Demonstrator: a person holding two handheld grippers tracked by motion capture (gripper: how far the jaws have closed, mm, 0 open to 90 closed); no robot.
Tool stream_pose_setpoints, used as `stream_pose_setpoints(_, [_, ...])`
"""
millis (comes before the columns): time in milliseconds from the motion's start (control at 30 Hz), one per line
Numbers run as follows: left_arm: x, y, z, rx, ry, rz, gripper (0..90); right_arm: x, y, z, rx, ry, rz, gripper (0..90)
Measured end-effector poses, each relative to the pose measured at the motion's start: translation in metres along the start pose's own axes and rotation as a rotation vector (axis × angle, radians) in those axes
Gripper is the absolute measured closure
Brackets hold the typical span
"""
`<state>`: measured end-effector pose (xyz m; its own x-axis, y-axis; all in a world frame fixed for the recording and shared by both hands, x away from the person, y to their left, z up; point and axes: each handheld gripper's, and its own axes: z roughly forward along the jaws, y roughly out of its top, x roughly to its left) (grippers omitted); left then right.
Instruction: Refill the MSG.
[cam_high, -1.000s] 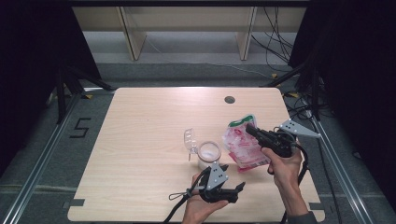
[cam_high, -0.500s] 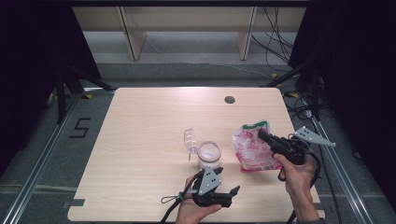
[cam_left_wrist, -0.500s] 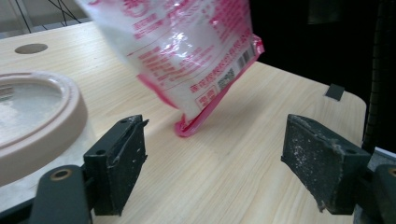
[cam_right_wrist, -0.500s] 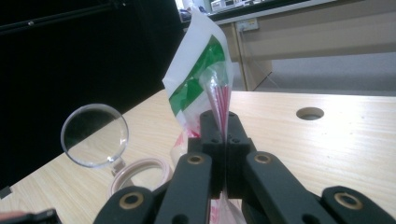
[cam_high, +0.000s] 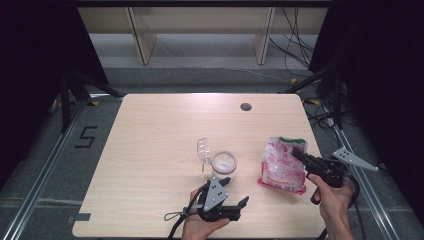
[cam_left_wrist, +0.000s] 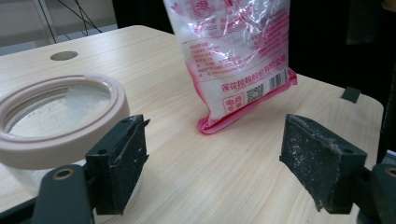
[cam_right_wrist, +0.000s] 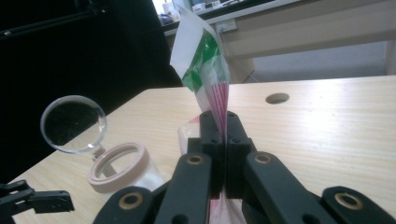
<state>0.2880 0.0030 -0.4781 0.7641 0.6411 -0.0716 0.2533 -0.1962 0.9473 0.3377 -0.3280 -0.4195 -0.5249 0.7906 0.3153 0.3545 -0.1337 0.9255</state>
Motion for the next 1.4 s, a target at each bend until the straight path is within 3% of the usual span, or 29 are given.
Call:
stream_pose_setpoints(233, [0.004, -0.001, -0.003, 0.0, 0.005, -0.014, 22.0, -0.012, -0.007, -0.003, -0.007, -0.038, -0.005, 90.0])
stream_pose_setpoints(300, [0.004, -0.001, -0.003, 0.003, 0.005, -0.013, 22.1, -0.018, -0.014, -0.001, 0.009, -0.055, 0.019, 90.0])
stream_pose_setpoints(467, [0.007, -0.001, -0.003, -0.003, 0.007, 0.005, 22.2, -0.025, -0.019, 0.0, 0.048, -0.09, 0.013, 90.0])
stream_pose_setpoints(533, [0.007, -0.001, -0.004, -0.005, 0.012, -0.017, 22.2, -0.025, -0.02, 0.001, 0.031, -0.091, 0.029, 90.0])
stream_pose_setpoints(600, [0.009, -0.002, -0.005, -0.003, 0.02, -0.017, 22.3, -0.031, -0.022, 0.0, 0.067, -0.132, -0.025, 89.9])
stream_pose_setpoints(633, [0.009, -0.002, -0.005, -0.003, 0.02, -0.017, 22.4, -0.031, -0.024, 0.001, 0.076, -0.131, 0.004, 89.9])
stream_pose_setpoints(700, [0.009, -0.002, -0.006, -0.005, 0.023, -0.025, 22.4, -0.034, -0.025, 0.001, 0.077, -0.138, -0.013, 89.9])
stream_pose_setpoints(733, [0.011, -0.002, -0.006, -0.007, 0.027, -0.019, 22.4, -0.036, -0.029, 0.002, 0.099, -0.154, 0.023, 89.9])
stream_pose_setpoints(833, [0.012, -0.003, -0.007, -0.012, 0.027, -0.03, 22.3, -0.041, -0.032, 0.002, 0.103, -0.154, 0.025, 89.8])
stream_pose_setpoints(867, [0.013, -0.003, -0.007, 0.0, 0.027, -0.025, 22.3, -0.044, -0.034, 0.003, 0.113, -0.174, 0.0, 89.6])
stream_pose_setpoints(900, [0.014, -0.003, -0.007, -0.006, 0.023, -0.03, 22.3, -0.041, -0.035, 0.004, 0.112, -0.172, 0.056, 89.5])
stream_pose_setpoints(933, [0.014, -0.003, -0.007, -0.006, 0.023, -0.03, 22.3, -0.043, -0.035, 0.004, 0.121, -0.178, 0.034, 89.5])
stream_pose_setpoints(1000, [0.015, -0.003, -0.009, -0.003, 0.024, -0.024, 22.3, -0.042, -0.036, 0.004, 0.12, -0.18, 0.045, 89.3])
stream_pose_setpoints(1033, [0.015, -0.003, -0.009, -0.003, 0.028, -0.032, 22.3, -0.046, -0.036, 0.003, 0.134, -0.177, 0.016, 88.8])
stream_pose_setpoints(1067, [0.016, -0.003, -0.009, -0.005, 0.026, -0.033, 22.2, -0.043, -0.037, 0.003, 0.135, -0.187, 0.066, 88.6])
stream_pose_setpoints(1100, [0.017, -0.003, -0.009, -0.017, 0.024, -0.035, 22.2, -0.044, -0.038, 0.004, 0.128, -0.188, 0.054, 88.4])
stream_pose_setpoints(1133, [0.016, -0.003, -0.009, -0.013, 0.026, -0.034, 22.3, -0.048, -0.038, 0.003, 0.132, -0.201, 0.006, 88.2])
stream_pose_setpoints(1167, [0.016, -0.003, -0.009, -0.013, 0.026, -0.034, 22.2, -0.047, -0.04, 0.005, 0.117, -0.191, 0.034, 88.1])
stream_pose_setpoints(1267, [0.018, -0.003, -0.01, -0.014, 0.023, -0.016, 22.2, -0.048, -0.039, 0.003, 0.151, -0.215, 0.009, 87.7])
stream_pose_setpoints(1333, [0.017, -0.003, -0.011, -0.004, 0.03, -0.04, 22.2, -0.048, -0.039, 0.003, 0.152, -0.216, 0.006, 87.5])
stream_pose_setpoints(1400, [0.018, -0.003, -0.012, -0.002, 0.029, -0.023, 22.2, -0.044, -0.041, 0.003, 0.153, -0.207, 0.065, 87.1])
